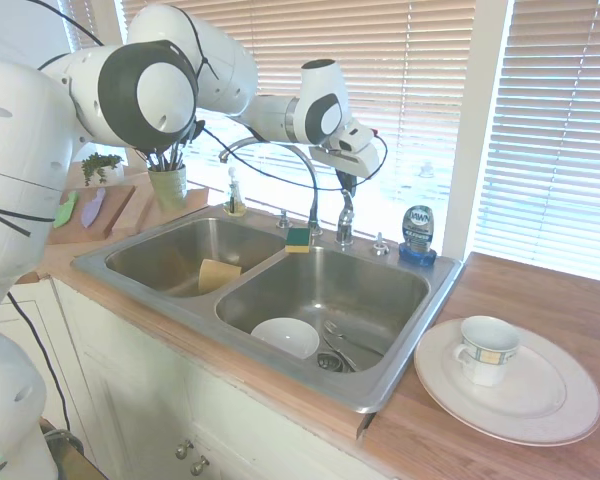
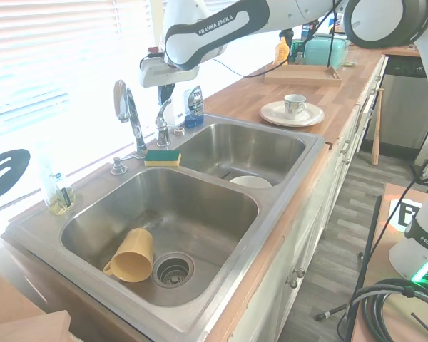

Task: Turn off the faucet

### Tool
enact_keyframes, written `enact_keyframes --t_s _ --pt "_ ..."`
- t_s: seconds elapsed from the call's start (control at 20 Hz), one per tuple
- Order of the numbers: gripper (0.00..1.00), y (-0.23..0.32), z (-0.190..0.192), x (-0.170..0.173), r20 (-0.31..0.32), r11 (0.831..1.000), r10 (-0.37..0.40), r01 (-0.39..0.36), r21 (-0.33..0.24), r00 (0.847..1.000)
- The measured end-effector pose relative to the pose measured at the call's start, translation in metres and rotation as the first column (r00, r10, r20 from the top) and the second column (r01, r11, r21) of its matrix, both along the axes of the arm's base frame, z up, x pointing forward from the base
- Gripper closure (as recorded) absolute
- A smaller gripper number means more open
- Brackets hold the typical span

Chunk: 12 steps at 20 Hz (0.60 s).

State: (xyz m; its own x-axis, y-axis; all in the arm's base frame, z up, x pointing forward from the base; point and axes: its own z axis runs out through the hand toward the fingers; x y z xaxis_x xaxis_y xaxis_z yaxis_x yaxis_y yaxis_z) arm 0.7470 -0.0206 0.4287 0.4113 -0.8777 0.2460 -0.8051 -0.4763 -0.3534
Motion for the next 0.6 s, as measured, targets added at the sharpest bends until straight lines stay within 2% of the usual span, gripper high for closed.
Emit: enact_keyframes --t_s 0.6 --pt "1.0 0.01 -0.016 -0.009 -0.007 1.0 0.015 -0.015 0.002 1.0"
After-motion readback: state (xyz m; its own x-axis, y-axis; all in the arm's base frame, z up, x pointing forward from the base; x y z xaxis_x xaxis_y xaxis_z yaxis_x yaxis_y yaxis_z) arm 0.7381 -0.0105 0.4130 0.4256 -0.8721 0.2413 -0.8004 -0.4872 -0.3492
